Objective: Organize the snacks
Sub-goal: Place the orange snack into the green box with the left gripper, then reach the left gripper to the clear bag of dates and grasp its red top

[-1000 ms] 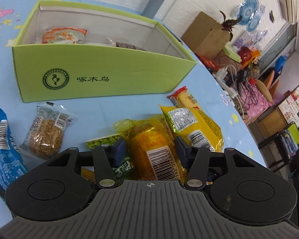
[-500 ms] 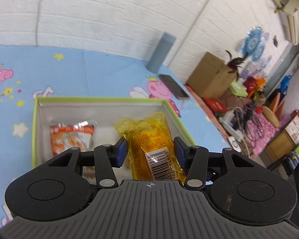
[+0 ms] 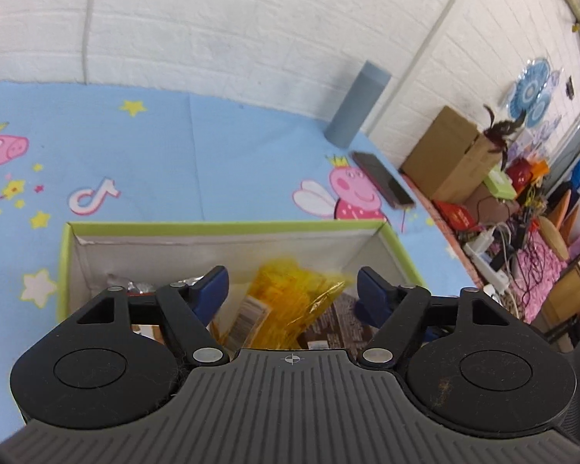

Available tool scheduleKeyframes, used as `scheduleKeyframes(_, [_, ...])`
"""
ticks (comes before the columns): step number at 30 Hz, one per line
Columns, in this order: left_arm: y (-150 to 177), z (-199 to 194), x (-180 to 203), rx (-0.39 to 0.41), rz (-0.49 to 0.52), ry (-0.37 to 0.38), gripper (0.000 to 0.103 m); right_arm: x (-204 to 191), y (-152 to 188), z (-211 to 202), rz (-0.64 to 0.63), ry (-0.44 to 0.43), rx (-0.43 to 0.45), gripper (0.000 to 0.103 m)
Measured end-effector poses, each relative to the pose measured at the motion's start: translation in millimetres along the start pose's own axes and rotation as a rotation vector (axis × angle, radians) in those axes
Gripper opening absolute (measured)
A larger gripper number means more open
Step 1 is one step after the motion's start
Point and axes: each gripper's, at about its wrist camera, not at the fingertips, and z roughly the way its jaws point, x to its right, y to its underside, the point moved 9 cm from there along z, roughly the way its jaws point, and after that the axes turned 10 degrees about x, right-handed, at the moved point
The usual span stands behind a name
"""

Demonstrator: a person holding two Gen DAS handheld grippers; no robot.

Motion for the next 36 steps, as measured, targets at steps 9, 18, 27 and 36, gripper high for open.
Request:
scheduleKeyframes(9, [27, -93, 23, 0.099, 0.018, 0.049, 0.073, -23, 11, -108, 0.008, -0.022, 0.135, 0.094])
scheduleKeyframes(18, [145, -185, 36, 0.112, 0.032, 0.020, 0.075, -85, 101, -193, 0.114, -0.046, 0.087, 0.094])
scheduleKeyframes(27, [218, -179, 78, 0.033, -0.016, 0.067, 0.072, -60, 152, -219, 0.173, 0.191, 0.031, 0.094])
scheduleKeyframes(36, [203, -171, 75, 0.047, -0.092, 0.013, 0.069, -47, 154, -178, 0.066, 0.220, -0.028, 0.094])
